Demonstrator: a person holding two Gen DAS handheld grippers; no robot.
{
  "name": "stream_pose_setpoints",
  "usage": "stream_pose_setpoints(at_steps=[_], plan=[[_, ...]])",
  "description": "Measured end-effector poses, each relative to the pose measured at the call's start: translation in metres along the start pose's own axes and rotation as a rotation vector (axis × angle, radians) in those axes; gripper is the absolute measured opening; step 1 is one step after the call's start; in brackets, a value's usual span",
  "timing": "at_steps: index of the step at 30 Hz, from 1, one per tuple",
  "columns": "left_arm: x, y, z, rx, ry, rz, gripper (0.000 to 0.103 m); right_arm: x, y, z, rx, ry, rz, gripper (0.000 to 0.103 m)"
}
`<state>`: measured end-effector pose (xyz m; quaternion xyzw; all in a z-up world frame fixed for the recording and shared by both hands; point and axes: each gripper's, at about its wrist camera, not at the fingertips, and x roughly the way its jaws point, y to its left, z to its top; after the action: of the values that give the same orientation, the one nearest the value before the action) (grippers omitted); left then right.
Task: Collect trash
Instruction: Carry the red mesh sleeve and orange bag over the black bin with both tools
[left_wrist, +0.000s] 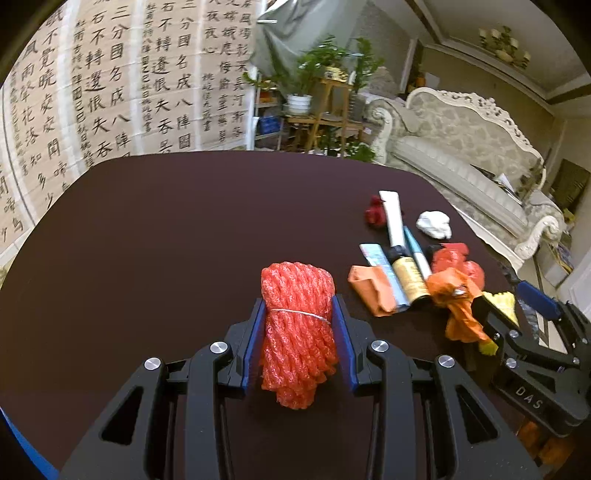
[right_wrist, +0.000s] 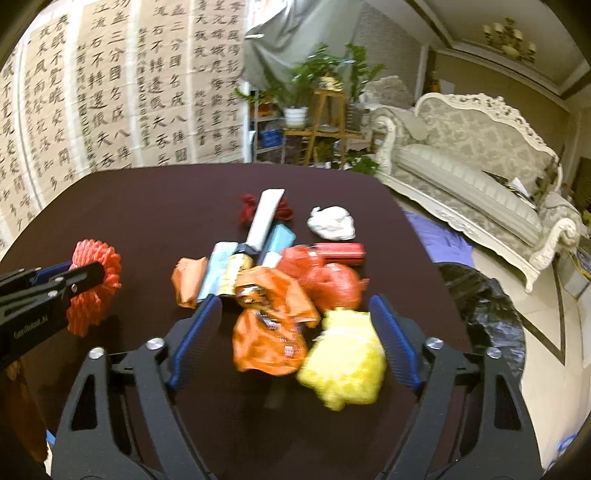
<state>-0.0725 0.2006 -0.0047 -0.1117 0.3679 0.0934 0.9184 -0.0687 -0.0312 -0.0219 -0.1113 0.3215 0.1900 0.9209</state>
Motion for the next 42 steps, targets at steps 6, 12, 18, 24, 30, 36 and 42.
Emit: stream_pose_setpoints(at_steps=[6,12,18,24,30,36,42], plan=[[0.004,0.007,-0.002,-0.021,0.012,-0.007,0.036,0.019,0.011,-0.002,-0.026,0.062,0.036,0.047],[0.005,0.005,-0.003,-0.020,0.013,-0.024,0.036,0.017,0.009,-0.002,-0.018,0.046,0.034,0.028],[-0.001,-0.004,-0.001,-0.015,-0.004,-0.049,0.036,0.003,0.003,0.000,0.004,0.012,0.046,0.026],[-0.004,-0.022,0.006,0.007,-0.019,-0.085,0.036,-0.018,-0.018,0.005,0.051,-0.045,0.033,0.026],[-0.005,-0.057,0.011,0.054,-0.032,-0.152,0.036,-0.029,-0.061,0.003,0.121,-0.074,-0.049,0.026],[0.002,-0.106,0.016,0.120,-0.034,-0.230,0.036,-0.032,-0.119,-0.011,0.209,-0.074,-0.176,0.026],[0.015,-0.158,0.022,0.186,-0.031,-0.280,0.036,-0.028,-0.164,-0.023,0.267,-0.076,-0.275,0.026]])
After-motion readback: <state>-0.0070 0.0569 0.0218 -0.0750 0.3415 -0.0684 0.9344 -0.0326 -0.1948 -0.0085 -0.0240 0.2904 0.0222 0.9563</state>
